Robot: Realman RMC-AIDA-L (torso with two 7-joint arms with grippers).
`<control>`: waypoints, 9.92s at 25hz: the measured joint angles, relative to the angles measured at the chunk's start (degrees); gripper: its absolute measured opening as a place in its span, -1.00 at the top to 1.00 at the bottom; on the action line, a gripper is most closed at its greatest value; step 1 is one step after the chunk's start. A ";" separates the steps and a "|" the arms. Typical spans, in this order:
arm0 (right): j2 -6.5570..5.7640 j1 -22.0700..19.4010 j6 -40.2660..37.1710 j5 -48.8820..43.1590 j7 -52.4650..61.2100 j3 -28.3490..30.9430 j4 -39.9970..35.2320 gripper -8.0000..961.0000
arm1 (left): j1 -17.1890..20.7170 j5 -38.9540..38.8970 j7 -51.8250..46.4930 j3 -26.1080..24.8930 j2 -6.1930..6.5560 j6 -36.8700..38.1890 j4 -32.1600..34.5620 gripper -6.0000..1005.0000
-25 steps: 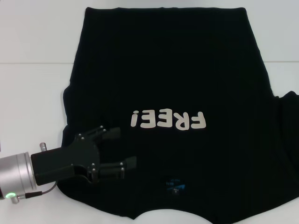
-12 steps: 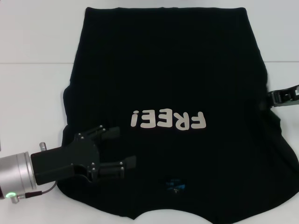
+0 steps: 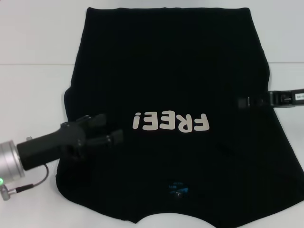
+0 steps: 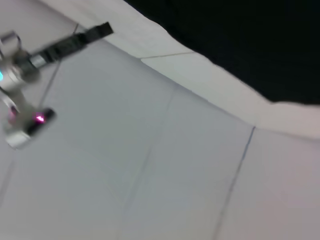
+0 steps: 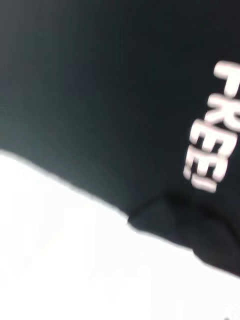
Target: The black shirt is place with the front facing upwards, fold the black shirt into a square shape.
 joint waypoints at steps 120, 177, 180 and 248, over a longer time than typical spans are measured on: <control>-3.21 -4.54 -13.29 -24.60 12.57 -0.94 -2.61 -0.73 | -8.24 33.03 -58.11 13.37 5.34 -1.95 15.11 0.92; -0.66 -0.33 -13.19 -24.57 10.14 -4.43 -1.21 0.80 | -8.93 30.97 -57.32 13.37 6.47 0.11 12.77 0.92; -0.98 -0.31 -14.14 -24.60 9.48 -4.97 -1.43 0.85 | -10.48 30.67 -57.16 13.37 8.13 1.40 8.58 0.92; 7.07 2.11 37.38 7.64 -27.40 12.82 8.66 0.80 | -20.27 2.13 -27.80 -11.59 -2.14 -52.42 -6.38 0.91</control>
